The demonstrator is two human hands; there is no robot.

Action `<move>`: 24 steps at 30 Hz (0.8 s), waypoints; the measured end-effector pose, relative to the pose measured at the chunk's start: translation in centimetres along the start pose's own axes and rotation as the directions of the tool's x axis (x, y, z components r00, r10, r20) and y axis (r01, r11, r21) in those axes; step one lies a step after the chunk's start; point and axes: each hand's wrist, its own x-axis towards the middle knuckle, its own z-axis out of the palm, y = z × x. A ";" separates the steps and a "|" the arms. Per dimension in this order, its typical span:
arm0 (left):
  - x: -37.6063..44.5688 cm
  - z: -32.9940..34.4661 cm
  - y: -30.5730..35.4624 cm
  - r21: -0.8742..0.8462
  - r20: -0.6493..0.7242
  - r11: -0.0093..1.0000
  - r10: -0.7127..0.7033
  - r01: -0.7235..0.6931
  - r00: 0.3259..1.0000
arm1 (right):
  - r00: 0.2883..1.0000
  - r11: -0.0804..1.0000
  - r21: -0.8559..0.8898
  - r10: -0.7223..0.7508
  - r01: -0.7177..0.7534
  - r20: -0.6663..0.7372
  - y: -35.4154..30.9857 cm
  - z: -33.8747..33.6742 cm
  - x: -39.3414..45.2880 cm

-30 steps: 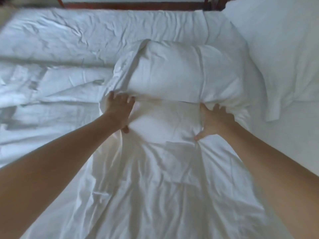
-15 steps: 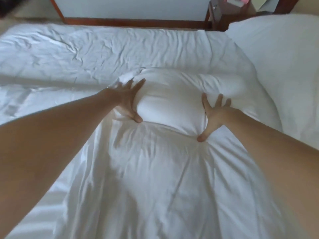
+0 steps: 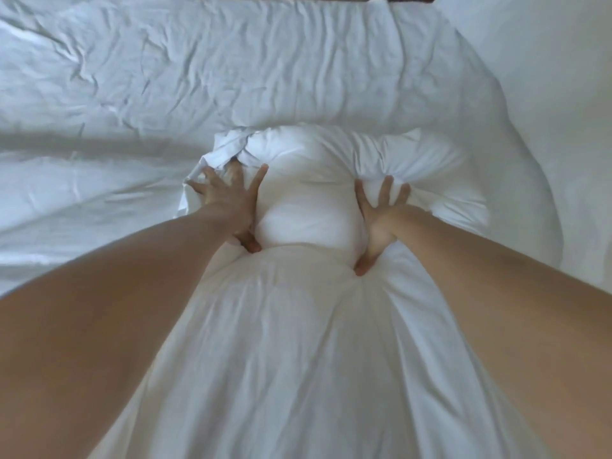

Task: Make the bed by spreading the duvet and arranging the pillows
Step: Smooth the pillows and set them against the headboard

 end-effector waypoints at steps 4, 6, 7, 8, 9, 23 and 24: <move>0.2 -0.2 0.2 0.027 -0.008 1.000 -0.014 0.014 1.000 | 1.000 1.000 0.010 0.002 -0.002 -0.012 -0.2 0.2 0.7; -0.6 -0.1 0.6 0.036 -0.028 0.999 -0.022 0.023 0.999 | 0.997 0.999 0.036 -0.020 0.023 -0.078 0.1 1.0 0.5; -1.2 -0.2 0.8 0.041 -0.032 0.999 -0.029 0.030 0.999 | 0.993 0.998 0.043 -0.032 0.037 -0.115 0.3 1.4 0.2; -1.9 -0.5 0.9 0.033 -0.034 0.999 -0.042 0.043 0.999 | 0.988 0.998 0.042 -0.041 0.048 -0.148 0.5 1.8 -0.1; -2.5 -1.1 1.0 0.013 -0.035 0.999 -0.050 0.051 0.998 | 0.984 0.998 0.035 -0.040 0.047 -0.172 0.6 2.2 -0.4; -5.2 -2.5 8.1 0.059 0.128 0.973 0.214 -0.223 0.968 | 0.998 0.996 -0.086 0.001 -0.006 -0.055 2.0 1.3 1.2; -4.5 -2.0 8.1 0.056 0.122 0.970 0.229 -0.237 0.966 | 0.998 0.996 -0.088 -0.010 0.005 -0.057 2.2 1.3 1.2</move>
